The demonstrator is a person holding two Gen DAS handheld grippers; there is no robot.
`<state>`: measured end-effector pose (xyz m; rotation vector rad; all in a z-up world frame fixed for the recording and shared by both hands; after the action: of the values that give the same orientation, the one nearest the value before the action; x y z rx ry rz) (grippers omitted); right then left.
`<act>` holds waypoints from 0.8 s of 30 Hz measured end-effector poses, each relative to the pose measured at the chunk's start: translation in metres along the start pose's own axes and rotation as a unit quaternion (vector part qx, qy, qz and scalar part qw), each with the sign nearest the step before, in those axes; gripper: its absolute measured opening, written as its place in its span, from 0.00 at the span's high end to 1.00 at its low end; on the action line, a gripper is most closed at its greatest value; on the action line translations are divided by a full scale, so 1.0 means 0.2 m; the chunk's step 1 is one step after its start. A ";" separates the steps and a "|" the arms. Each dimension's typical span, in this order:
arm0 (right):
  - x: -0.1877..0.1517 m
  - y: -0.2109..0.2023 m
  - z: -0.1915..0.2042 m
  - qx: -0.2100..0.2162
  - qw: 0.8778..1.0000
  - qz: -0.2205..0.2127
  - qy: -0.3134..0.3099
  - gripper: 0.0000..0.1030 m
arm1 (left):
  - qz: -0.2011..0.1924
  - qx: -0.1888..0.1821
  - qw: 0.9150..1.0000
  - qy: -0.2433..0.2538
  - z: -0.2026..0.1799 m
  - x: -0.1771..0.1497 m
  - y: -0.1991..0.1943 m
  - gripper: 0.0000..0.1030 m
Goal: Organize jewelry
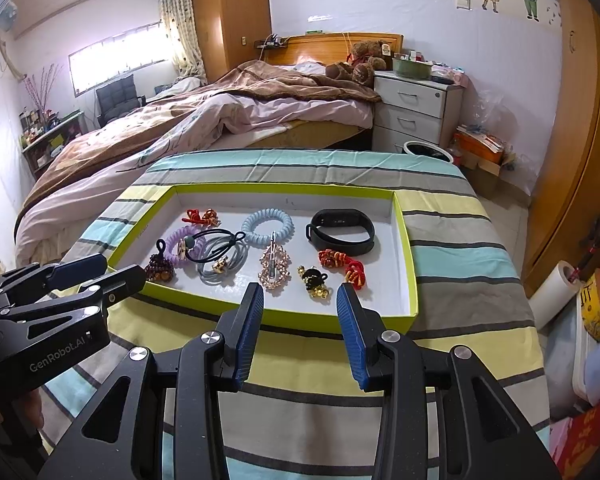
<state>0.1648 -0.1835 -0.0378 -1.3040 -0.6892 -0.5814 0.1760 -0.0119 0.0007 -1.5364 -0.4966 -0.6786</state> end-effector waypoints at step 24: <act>-0.01 -0.01 0.01 0.001 1.000 -0.001 -0.002 0.62 | 0.001 0.006 1.000 -0.007 0.02 -0.02 -0.01 0.53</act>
<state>0.1627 -0.1808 -0.0373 -1.3036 -0.6948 -0.5800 0.1718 -0.0071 -0.0002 -1.5310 -0.5094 -0.6619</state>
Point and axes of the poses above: each gripper's, at about its wrist camera, not at the fingertips, and y roughly the way its jaws point, z to its left, x to its top, the point moved 4 cm from there along y, roughly the way its jaws point, and after that the axes turned 5 degrees about y, right-handed, at the moved point
